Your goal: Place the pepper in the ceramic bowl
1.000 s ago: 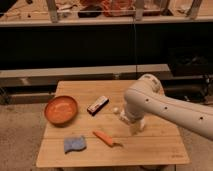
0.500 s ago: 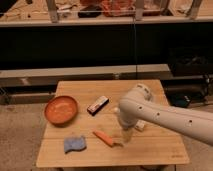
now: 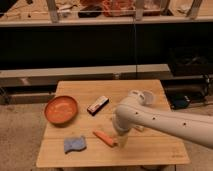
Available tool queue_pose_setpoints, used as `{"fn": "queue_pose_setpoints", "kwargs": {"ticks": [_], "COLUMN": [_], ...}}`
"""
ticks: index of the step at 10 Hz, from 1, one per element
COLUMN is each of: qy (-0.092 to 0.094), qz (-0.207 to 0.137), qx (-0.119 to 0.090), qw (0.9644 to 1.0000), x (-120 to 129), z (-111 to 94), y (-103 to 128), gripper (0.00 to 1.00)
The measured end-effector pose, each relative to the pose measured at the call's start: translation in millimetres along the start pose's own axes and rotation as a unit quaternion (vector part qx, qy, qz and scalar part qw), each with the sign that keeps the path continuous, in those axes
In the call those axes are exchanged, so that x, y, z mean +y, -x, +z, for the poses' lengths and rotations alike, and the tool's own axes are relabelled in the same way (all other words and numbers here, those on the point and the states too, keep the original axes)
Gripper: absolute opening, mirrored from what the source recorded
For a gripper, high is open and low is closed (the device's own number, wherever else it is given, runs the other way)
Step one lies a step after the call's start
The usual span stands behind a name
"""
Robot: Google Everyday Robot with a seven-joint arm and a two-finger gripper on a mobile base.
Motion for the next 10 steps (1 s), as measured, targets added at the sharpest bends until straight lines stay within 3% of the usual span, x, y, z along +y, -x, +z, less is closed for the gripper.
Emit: {"fn": "queue_pose_setpoints", "kwargs": {"ticks": [5,10], "qy": [0.007,0.007], "qz": [-0.013,-0.016], "qx": [-0.029,-0.045], "qw": [0.9995,0.9988], "x": [5,3], "z": [28,56], "y": [8,7], "gripper": [0.8,0.8]}}
